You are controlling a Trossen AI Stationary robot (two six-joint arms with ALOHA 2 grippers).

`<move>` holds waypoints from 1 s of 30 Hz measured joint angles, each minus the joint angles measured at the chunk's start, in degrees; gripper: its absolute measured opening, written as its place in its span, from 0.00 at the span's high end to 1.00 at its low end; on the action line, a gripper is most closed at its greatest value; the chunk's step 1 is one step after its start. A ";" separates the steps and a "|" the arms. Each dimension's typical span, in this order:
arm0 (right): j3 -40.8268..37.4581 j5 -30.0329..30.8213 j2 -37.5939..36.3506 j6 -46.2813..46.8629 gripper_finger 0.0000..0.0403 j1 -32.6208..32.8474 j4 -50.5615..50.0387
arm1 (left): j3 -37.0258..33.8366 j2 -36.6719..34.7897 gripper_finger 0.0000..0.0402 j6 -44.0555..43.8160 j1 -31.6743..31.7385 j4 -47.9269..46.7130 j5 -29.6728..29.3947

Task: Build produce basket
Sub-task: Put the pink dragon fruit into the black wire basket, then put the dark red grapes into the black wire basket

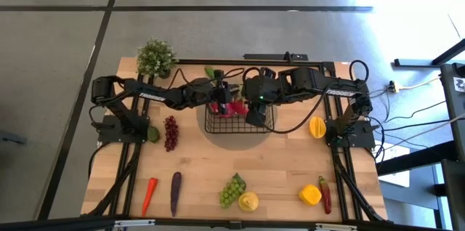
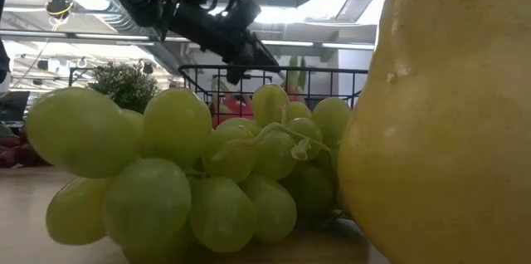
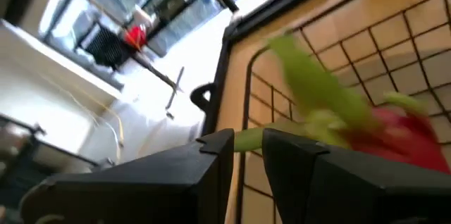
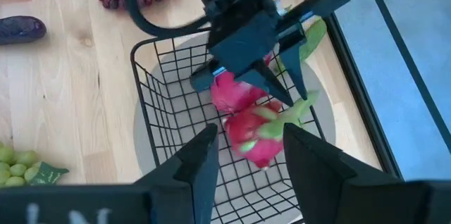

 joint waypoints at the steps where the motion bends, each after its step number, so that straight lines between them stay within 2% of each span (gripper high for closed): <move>1: 0.00 0.02 0.00 -0.01 0.63 0.00 0.00 | 0.02 -0.01 0.83 1.43 -0.21 0.13 0.06; 6: 0.00 0.02 0.00 -0.02 0.63 -0.02 -0.18 | 0.04 -0.73 0.82 4.80 -0.42 -0.35 0.04; 13: 0.00 0.02 0.00 3.85 0.63 -2.02 -4.89 | 0.02 -3.14 0.82 4.44 -0.42 -0.76 -2.67; 17: 0.00 0.02 0.00 4.51 0.63 -4.26 -6.96 | 0.02 -6.41 0.82 1.31 -0.40 -1.82 -4.66; 22: 0.00 0.01 -0.12 4.50 0.63 -8.07 -9.13 | 0.08 -13.04 0.82 -4.22 -0.39 -10.77 -6.67; 30: 0.00 0.02 -3.24 2.44 0.63 -13.09 -11.58 | 0.02 -24.33 0.82 -20.59 -0.38 -31.15 -11.54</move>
